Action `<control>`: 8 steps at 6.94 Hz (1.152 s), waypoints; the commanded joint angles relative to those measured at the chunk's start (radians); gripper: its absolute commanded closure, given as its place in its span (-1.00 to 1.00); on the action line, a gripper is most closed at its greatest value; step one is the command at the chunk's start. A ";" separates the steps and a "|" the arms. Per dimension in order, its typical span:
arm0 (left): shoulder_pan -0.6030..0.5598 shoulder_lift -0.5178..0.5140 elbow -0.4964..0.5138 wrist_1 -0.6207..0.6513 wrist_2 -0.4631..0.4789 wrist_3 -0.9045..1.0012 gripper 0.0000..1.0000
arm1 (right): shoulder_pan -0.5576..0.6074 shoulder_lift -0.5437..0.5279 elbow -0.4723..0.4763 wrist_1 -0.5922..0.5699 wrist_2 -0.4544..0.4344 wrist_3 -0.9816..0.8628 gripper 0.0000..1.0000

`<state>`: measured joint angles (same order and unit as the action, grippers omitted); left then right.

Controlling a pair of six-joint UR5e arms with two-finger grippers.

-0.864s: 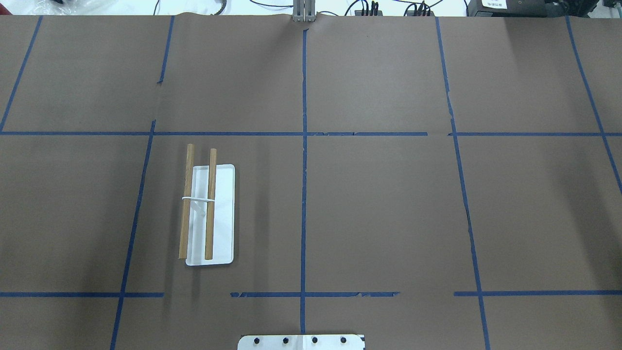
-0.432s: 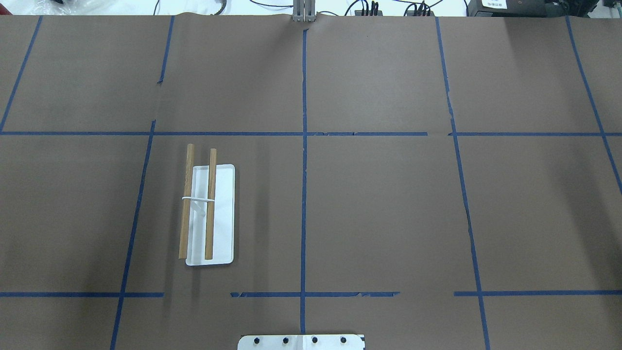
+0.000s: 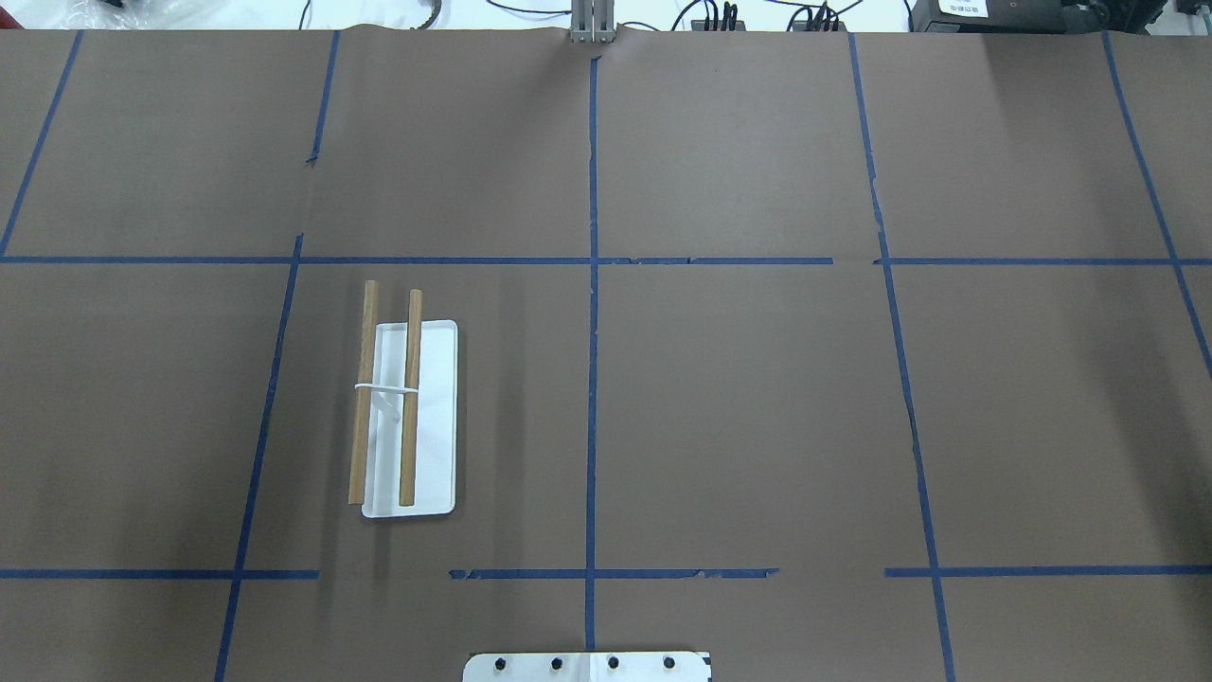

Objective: Hang towel on rack

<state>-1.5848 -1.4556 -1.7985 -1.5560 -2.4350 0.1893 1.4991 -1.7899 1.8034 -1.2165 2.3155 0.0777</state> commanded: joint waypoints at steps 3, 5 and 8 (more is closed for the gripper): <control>0.000 -0.002 0.005 -0.100 0.007 0.001 -1.00 | -0.025 -0.046 -0.117 0.230 0.025 0.061 -1.00; 0.002 -0.002 0.022 -0.179 0.007 -0.004 -1.00 | -0.028 -0.039 -0.351 0.354 -0.049 -0.061 -1.00; 0.003 0.000 0.022 -0.180 0.008 -0.002 -1.00 | -0.111 -0.052 -0.483 0.507 -0.105 -0.088 -0.99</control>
<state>-1.5819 -1.4569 -1.7770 -1.7342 -2.4280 0.1866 1.4185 -1.8310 1.3637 -0.7673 2.2254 0.0026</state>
